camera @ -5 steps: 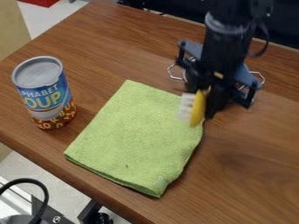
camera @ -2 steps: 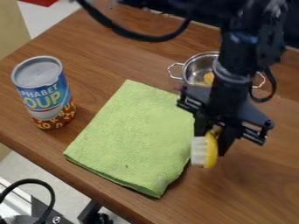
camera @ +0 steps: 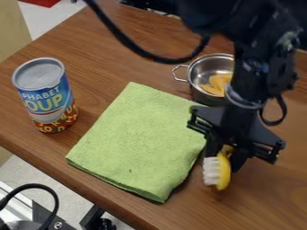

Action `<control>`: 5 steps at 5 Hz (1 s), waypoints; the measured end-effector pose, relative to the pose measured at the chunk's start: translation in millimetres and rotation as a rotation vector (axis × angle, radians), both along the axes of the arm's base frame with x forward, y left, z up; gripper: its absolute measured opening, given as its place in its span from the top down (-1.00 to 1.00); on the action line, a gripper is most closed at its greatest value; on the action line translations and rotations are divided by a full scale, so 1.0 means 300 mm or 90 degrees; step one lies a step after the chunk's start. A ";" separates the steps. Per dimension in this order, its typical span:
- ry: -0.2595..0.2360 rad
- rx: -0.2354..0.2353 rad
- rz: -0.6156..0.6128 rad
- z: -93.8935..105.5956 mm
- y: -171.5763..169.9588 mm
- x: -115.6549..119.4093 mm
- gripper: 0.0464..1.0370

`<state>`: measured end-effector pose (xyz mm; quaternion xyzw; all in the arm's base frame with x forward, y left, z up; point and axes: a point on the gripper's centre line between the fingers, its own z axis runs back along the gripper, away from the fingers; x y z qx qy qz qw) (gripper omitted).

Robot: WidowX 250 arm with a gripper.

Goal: Moved the yellow brush from the silver pot to the right side of the mint green cloth .

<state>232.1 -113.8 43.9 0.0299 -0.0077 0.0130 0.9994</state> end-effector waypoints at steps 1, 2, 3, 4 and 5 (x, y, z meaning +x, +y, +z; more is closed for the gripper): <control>0.009 -0.001 -0.005 -0.020 -0.004 -0.001 0.44; 0.011 -0.006 -0.003 -0.020 0.003 0.003 -0.10; 0.026 -0.009 0.005 -0.020 0.016 -0.002 -0.69; 0.016 -0.002 0.009 -0.019 0.017 0.004 -0.94; 0.013 -0.014 0.005 0.005 0.013 -0.001 -0.93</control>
